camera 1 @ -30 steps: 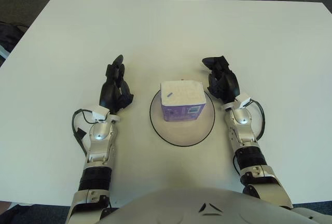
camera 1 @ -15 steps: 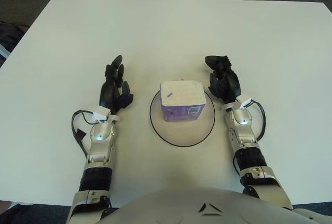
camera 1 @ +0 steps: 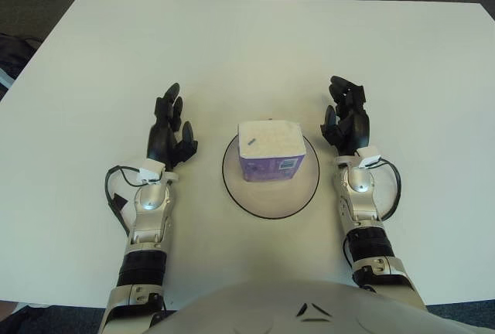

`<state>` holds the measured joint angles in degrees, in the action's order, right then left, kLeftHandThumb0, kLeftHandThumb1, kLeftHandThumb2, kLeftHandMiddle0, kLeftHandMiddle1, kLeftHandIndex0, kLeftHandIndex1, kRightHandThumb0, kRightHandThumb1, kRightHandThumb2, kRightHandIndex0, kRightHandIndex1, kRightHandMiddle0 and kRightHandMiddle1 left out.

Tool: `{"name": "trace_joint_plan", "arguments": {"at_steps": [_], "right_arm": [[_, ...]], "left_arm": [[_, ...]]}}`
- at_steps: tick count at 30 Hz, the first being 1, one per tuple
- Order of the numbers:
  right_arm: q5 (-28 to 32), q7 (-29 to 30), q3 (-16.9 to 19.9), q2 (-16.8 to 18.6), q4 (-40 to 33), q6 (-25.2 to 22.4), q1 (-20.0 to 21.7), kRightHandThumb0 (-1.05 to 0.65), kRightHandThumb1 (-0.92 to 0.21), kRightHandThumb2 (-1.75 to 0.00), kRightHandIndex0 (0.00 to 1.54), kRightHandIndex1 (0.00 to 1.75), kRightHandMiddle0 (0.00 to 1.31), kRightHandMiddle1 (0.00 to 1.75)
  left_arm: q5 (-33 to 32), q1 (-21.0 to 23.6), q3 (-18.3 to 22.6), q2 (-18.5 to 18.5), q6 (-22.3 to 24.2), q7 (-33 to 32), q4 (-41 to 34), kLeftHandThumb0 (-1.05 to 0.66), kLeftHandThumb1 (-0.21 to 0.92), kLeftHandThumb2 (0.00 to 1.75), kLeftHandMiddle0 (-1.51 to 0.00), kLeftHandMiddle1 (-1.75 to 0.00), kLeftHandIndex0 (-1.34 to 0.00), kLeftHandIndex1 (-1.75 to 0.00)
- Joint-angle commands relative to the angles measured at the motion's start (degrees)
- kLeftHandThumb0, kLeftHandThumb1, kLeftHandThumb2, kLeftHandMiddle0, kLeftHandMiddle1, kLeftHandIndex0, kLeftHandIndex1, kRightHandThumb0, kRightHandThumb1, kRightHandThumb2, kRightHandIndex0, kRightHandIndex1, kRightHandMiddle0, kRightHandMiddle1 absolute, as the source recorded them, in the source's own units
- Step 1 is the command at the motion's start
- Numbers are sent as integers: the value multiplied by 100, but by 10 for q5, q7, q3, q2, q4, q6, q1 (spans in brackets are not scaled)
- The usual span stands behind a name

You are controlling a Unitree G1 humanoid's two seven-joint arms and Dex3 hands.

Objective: Put the tissue paper into the plate.

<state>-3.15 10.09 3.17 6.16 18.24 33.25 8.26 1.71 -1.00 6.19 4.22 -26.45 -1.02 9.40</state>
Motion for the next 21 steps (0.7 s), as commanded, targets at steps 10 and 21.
{"name": "trace_joint_plan", "arguments": {"at_steps": [10,21], "right_arm": [[-11,34,-2,15,101,35,-111,-55,-92,-80,23,41,0,82],[-8,23,-3,4,111,40,-97,-55,-92,-83,23,38,0,79]], "left_arm": [[43,-54,-18,-16,-23,-45,102,-65,92,79,-25,-3,0,-49],[47,-41,-22,-12,-21,-60,110,-65,92,81,-23,-2,0,-46]]}}
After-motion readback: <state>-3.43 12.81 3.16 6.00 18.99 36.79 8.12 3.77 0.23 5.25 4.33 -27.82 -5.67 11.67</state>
